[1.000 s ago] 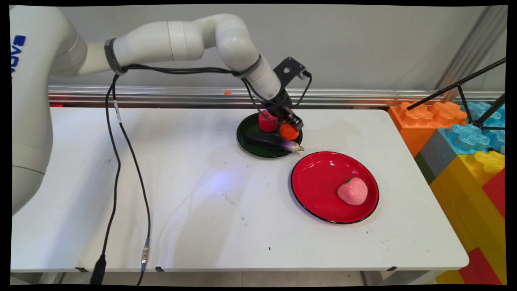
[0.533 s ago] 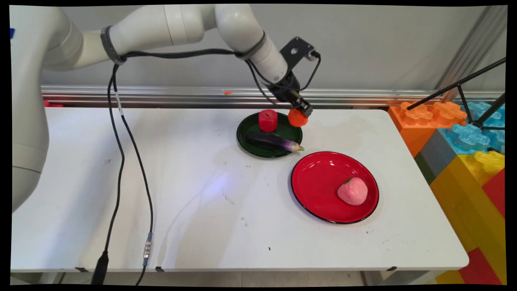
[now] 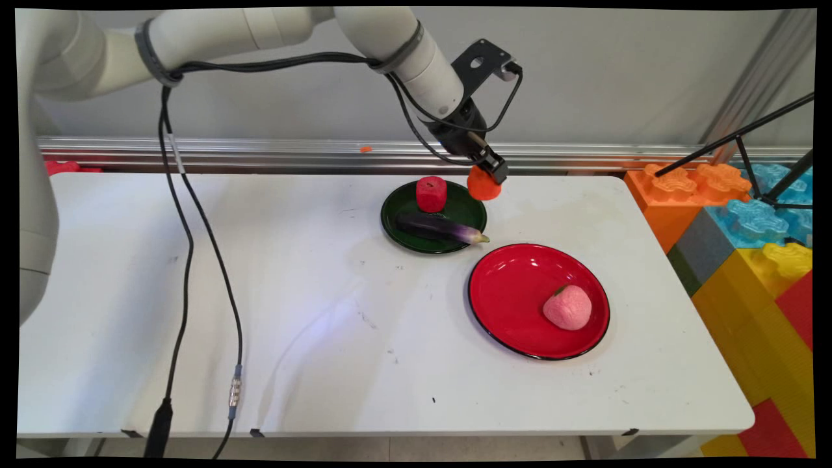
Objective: Place the picked object on the table
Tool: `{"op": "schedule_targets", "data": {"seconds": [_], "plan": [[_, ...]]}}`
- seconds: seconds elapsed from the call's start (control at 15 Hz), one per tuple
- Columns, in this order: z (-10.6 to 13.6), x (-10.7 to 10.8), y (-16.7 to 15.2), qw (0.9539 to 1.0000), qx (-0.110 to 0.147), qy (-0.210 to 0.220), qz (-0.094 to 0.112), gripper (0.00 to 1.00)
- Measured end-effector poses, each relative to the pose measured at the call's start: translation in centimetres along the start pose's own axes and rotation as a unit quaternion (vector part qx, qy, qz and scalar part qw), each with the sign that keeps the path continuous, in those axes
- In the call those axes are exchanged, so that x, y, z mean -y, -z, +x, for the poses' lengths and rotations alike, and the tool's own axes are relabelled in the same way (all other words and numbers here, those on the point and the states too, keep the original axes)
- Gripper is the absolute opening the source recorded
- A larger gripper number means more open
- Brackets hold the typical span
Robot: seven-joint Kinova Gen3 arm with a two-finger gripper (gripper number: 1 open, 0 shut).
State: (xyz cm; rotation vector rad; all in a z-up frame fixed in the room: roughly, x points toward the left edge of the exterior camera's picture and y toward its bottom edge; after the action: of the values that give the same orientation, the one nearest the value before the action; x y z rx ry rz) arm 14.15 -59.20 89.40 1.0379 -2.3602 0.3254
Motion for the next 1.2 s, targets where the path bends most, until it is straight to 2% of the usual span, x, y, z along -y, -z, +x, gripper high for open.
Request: {"op": "schedule_targets", "data": {"seconds": [0.47,0.67,0.93,1.2], "plan": [[-1.8,-4.3,3.0,0.9993,0.018,-0.004,-0.034,0.00],[-2.8,-5.7,4.1,0.9988,0.027,-0.002,-0.042,0.00],[-4.2,-7.0,5.2,0.9982,0.038,0.001,-0.045,0.00],[-6.9,-7.4,6.1,0.9976,0.056,0.010,-0.038,0.00]]}}
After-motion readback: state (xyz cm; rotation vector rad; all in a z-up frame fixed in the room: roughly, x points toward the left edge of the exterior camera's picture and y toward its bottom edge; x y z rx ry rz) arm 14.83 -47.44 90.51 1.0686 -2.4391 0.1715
